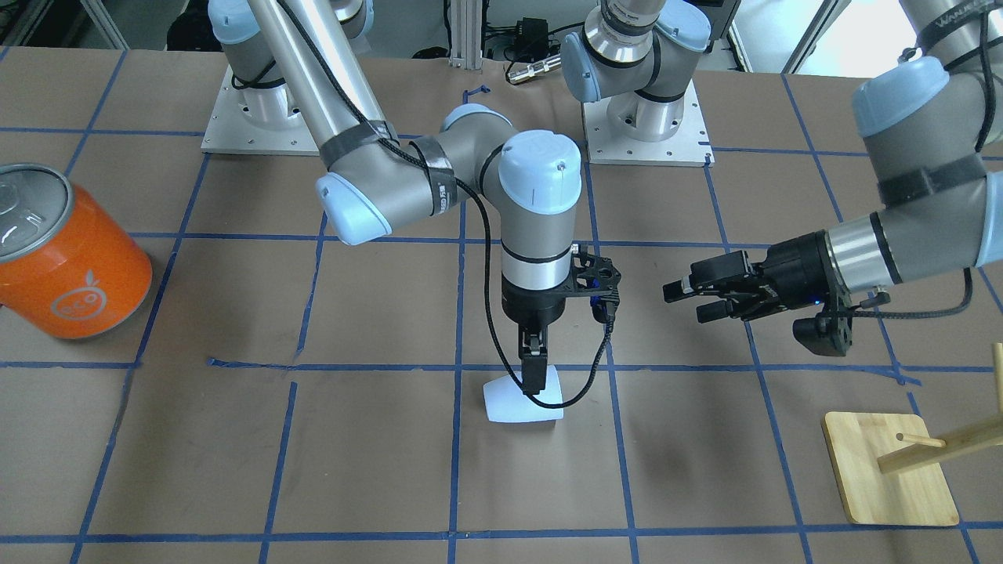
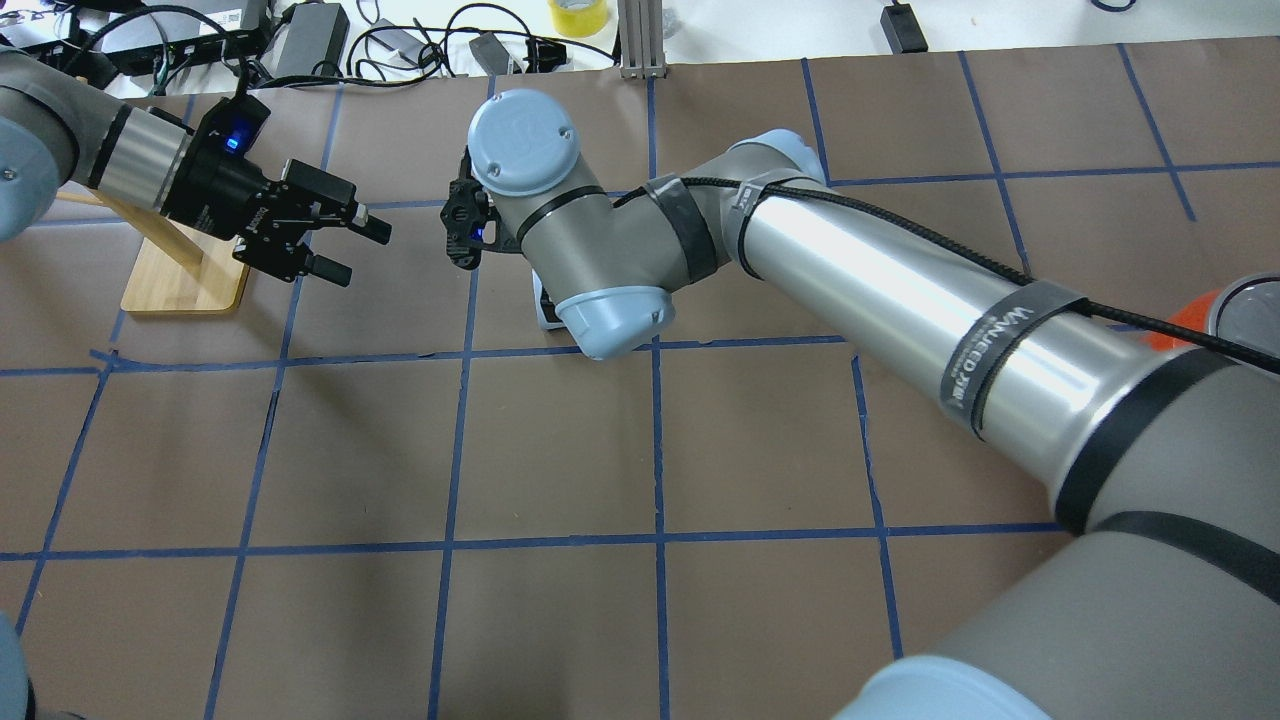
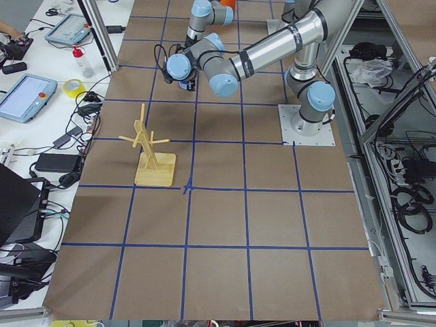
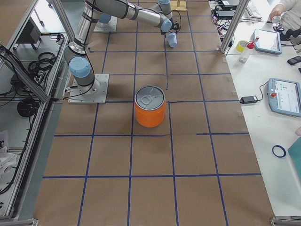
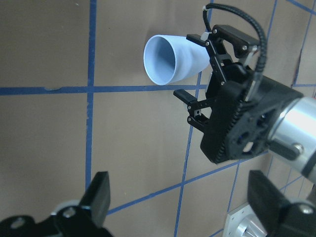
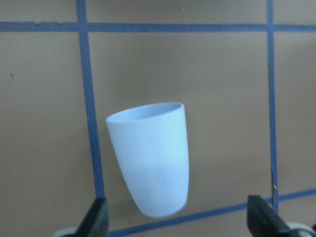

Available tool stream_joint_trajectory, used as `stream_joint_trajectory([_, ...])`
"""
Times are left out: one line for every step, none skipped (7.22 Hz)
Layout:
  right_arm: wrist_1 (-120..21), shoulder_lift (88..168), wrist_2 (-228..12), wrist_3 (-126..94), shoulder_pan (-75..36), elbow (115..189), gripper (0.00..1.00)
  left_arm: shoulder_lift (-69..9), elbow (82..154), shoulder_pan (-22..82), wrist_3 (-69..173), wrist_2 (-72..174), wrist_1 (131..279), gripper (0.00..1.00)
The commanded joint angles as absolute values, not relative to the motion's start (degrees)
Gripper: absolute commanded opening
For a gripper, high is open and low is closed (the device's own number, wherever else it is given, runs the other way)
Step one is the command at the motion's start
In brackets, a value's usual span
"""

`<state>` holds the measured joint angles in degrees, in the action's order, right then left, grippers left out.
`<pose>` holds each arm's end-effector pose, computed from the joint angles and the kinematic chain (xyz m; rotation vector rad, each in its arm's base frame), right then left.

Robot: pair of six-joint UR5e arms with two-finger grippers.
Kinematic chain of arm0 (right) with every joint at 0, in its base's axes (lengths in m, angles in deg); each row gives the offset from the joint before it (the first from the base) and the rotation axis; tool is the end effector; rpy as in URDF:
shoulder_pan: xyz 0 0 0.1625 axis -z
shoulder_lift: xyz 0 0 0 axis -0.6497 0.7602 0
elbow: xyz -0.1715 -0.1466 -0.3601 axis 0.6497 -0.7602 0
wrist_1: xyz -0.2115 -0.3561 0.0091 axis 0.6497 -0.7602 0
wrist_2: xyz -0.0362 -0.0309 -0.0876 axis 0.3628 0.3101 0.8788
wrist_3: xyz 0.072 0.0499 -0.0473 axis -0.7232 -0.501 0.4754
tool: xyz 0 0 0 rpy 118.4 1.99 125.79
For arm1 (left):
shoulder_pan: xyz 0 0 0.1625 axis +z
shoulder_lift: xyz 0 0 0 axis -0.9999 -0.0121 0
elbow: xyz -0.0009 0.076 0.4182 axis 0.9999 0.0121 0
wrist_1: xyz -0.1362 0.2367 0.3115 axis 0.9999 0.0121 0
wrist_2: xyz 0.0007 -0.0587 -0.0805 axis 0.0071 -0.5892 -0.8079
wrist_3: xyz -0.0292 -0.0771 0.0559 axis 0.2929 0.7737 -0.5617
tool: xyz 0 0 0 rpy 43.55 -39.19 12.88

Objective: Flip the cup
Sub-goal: 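Set the cup down on its side and open the right gripper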

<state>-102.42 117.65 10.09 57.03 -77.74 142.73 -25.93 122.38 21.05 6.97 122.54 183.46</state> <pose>0.4394 -0.5543 0.3033 1.9875 -2.2039 0.3690 0.0161 -0.5725 0.3199 0.0160 -2.3371 -0.1053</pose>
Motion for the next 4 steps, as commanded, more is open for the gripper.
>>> stream_joint_trajectory([-93.4,125.3,9.1,47.2,-68.5,143.0,1.00,-31.0,123.4,21.1,1.5,115.7,182.5,1.00])
stream_joint_trajectory([-89.9,128.9,7.6,45.1,-63.3,143.2,1.00,-33.7,124.4,21.1,-4.7,110.4,181.6,1.00])
stream_joint_trajectory([-87.5,130.7,7.4,38.8,-57.4,143.3,1.00,-36.4,125.5,21.0,-10.8,107.5,181.2,1.00])
stream_joint_trajectory([-84.2,132.4,6.5,29.7,-53.0,143.3,1.00,-38.7,127.2,20.8,-14.5,102.5,181.1,1.00])
